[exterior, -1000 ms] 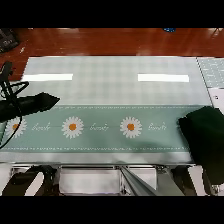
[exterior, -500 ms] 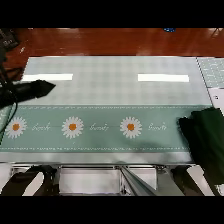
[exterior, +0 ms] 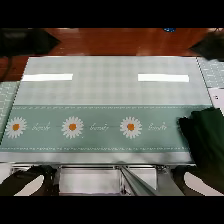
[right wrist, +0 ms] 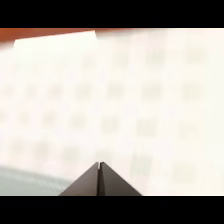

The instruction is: Fold the shirts.

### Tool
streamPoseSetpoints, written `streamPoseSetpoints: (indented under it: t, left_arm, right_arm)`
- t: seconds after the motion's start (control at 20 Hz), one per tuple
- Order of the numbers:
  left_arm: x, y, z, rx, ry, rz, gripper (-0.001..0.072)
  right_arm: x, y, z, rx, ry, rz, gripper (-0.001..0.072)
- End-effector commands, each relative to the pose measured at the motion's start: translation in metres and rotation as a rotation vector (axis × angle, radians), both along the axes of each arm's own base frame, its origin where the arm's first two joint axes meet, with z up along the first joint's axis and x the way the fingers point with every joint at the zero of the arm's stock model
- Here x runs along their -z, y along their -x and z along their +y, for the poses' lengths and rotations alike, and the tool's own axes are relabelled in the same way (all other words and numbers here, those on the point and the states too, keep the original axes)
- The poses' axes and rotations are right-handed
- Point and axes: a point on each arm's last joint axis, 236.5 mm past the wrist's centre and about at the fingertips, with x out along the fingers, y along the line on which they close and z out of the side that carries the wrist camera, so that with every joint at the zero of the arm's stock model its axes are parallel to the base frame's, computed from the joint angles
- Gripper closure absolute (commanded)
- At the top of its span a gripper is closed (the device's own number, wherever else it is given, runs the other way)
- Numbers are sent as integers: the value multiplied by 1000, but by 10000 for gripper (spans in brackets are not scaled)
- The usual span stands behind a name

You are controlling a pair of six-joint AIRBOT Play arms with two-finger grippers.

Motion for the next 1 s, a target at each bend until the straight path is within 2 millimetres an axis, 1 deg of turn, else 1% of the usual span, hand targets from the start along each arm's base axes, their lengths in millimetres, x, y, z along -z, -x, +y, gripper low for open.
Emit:
streamPoseSetpoints:
  t: [0.0, 0.05, 0.1, 0.15, 0.25, 0.3, 0.35, 0.5, 0.95]
  left_arm:
    - [117, 14, 19, -85, -271, 187, 688]
    - [144, 20, 27, -128, -270, 253, 688]
    - [158, 23, 34, -163, -257, 302, 688]
    - [158, 21, 37, -185, -247, 309, 688]
    - [150, 17, 38, -178, -251, 284, 687]
    - [150, 18, 38, -155, -270, 281, 687]
    - [152, 21, 39, -147, -279, 293, 687]
    - [155, 21, 38, -146, -281, 299, 688]
    - [155, 21, 38, -146, -281, 299, 687]
  right_arm:
    - [105, 11, 41, -111, 354, 205, 690]
    - [131, 14, 37, -100, 396, 265, 690]
    - [148, 15, 32, -87, 412, 314, 689]
    - [157, 15, 32, -80, 411, 339, 689]
    - [158, 14, 31, -81, 416, 338, 689]
    - [157, 15, 31, -83, 417, 337, 689]
    - [155, 15, 31, -83, 417, 333, 689]
    - [155, 15, 31, -82, 418, 332, 689]
    - [155, 15, 31, -82, 418, 332, 689]
